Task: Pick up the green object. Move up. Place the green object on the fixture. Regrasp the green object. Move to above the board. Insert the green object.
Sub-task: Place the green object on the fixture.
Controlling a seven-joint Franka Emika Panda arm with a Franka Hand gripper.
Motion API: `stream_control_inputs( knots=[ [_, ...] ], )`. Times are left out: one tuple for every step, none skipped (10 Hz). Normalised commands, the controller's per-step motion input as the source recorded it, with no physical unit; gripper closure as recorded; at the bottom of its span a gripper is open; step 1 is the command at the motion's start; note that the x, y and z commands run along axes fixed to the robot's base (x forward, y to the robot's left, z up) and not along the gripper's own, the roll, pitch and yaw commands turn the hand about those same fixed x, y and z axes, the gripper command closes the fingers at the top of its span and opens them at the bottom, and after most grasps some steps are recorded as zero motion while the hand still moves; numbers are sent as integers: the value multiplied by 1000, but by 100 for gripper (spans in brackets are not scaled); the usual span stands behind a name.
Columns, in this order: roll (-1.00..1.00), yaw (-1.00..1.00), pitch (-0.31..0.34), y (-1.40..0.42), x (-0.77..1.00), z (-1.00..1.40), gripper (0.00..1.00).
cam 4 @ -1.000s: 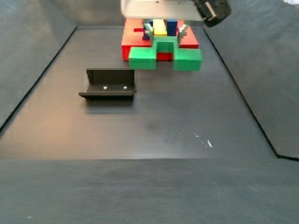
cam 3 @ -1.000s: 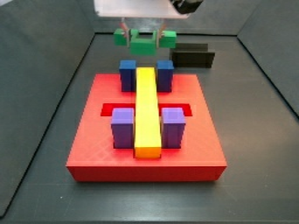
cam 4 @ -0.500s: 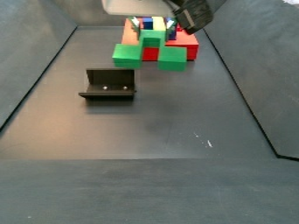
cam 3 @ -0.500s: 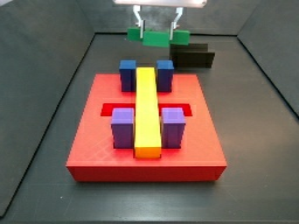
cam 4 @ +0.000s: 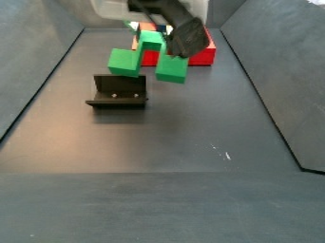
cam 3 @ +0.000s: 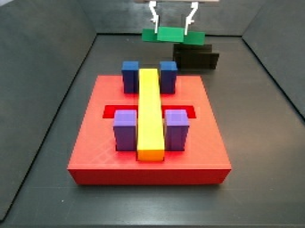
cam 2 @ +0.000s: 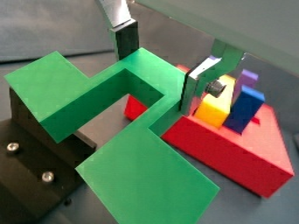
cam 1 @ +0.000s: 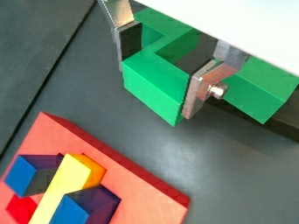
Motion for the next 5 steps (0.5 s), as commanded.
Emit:
stream_control_inputs(
  knots=[
    [-894,-220,0,149,411,0,100],
    [-837,-146,0,86,309,0,100],
    [-797,-80,-9,43,291,0,100],
    [-746,0,0,0,291,0,100],
    [-669,0,29,0,317,20,100]
  ],
)
